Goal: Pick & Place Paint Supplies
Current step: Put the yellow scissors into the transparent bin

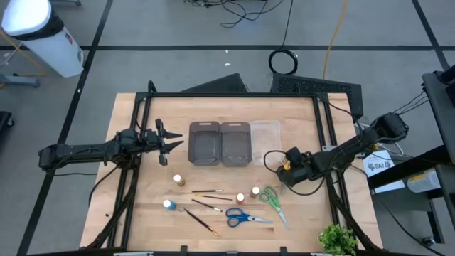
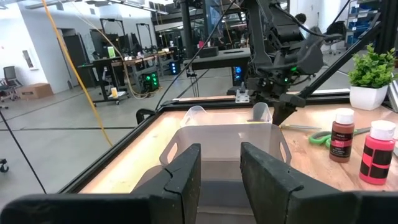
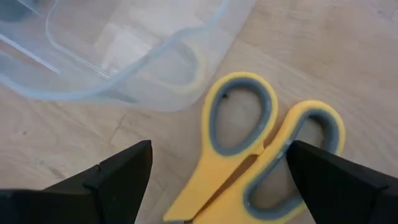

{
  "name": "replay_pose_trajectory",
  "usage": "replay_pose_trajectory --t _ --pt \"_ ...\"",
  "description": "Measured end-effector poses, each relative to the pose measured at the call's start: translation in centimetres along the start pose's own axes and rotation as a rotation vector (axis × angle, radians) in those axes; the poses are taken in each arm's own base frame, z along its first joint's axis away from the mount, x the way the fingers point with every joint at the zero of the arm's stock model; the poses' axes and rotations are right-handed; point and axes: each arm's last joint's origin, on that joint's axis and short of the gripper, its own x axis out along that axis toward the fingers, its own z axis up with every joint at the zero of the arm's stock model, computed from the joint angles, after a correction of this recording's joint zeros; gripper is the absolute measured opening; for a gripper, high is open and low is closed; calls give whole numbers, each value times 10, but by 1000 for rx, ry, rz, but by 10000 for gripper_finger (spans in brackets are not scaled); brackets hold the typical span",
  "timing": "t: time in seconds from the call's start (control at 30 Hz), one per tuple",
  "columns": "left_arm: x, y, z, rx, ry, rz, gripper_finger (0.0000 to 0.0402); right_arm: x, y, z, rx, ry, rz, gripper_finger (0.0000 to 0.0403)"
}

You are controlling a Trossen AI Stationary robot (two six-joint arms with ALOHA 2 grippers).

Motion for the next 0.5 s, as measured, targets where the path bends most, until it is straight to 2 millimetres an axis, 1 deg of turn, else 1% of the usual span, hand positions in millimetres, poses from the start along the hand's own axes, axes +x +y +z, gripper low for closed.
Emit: replay_pose_trajectory --t 0.1,0.17,0.3,0.4,0.5 --pt "0 0 0 0 3 -1 124 3 -2 0 -11 24 -5 357" --pt "0 0 0 0 3 0 124 0 -1 1 -11 23 13 357" --pt "0 0 0 0 4 0 124 -9 3 5 -38 51 44 357" --pt "0 0 0 0 2 0 124 -20 7 10 -54 59 54 357" --pt "0 0 0 0 2 0 124 -30 11 15 -64 58 35 357"
